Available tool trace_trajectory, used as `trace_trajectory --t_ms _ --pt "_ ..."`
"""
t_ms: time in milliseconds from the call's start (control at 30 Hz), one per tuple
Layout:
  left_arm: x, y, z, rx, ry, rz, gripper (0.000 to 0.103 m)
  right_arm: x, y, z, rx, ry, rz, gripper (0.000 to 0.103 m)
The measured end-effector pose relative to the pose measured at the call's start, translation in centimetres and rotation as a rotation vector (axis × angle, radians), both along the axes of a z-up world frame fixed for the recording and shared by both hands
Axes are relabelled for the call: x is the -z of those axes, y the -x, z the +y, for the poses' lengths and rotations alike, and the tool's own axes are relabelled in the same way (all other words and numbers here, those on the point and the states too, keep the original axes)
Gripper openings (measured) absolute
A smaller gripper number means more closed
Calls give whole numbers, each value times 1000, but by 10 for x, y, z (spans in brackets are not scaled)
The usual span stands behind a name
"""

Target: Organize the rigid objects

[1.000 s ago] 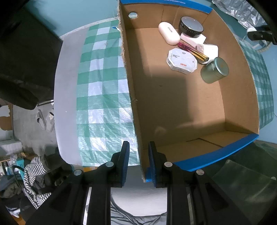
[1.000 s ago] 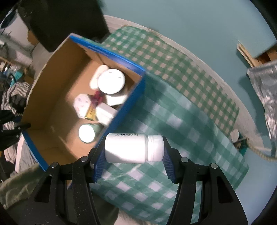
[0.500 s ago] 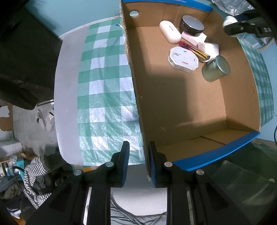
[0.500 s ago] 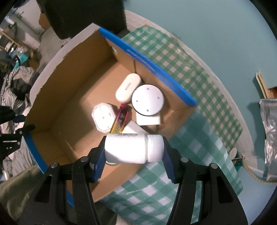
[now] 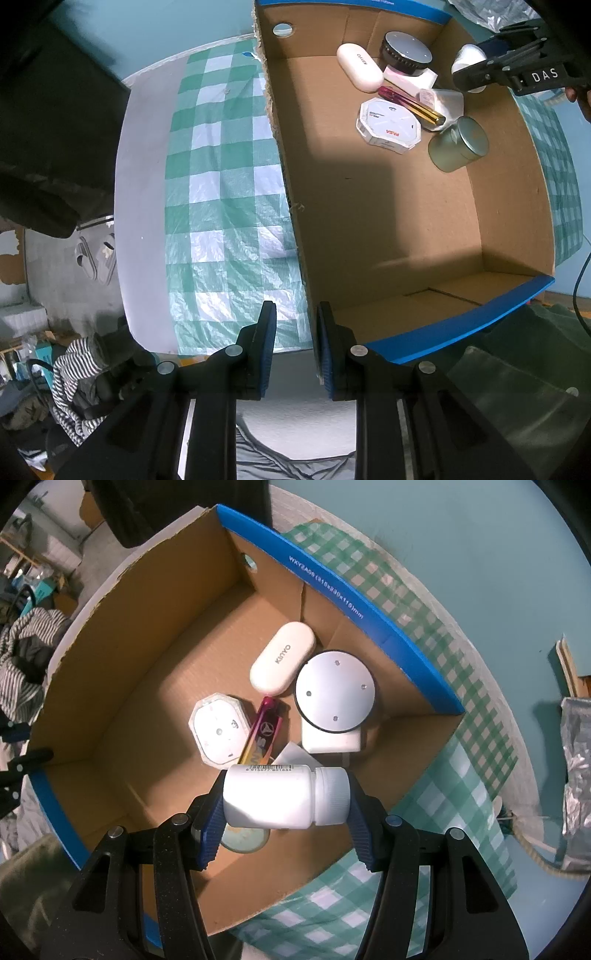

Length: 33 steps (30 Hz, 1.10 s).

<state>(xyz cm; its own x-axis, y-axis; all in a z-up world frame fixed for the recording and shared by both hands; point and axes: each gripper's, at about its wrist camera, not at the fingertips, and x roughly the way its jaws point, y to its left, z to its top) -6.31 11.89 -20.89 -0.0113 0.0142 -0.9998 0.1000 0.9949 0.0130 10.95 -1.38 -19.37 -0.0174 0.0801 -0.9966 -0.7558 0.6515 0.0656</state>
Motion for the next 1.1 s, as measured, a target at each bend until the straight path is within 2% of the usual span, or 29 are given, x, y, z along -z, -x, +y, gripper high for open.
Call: trace_trajectory --t_ms 467,733,933,1000,1067,1100 --pt "-5 -7 -5 22 0 -11 22 -18 3 -15 68 -36 -15 61" --pt "-16 -15 -9 38 -5 -36 22 -50 5 -39 177 -106 -47 66" --pt "-36 -29 -14 51 -17 -78 22 -84 12 -64 291 -166 -92 68" --pt "-47 -34 -17 52 -20 -105 27 -99 16 -75 338 -189 -123 69" --pt "-58 -39 -20 53 -22 -137 37 -110 20 -82 375 -203 -150 70" --pt "-64 -41 -22 57 -23 -155 38 -118 22 -87 398 -213 -166 70"
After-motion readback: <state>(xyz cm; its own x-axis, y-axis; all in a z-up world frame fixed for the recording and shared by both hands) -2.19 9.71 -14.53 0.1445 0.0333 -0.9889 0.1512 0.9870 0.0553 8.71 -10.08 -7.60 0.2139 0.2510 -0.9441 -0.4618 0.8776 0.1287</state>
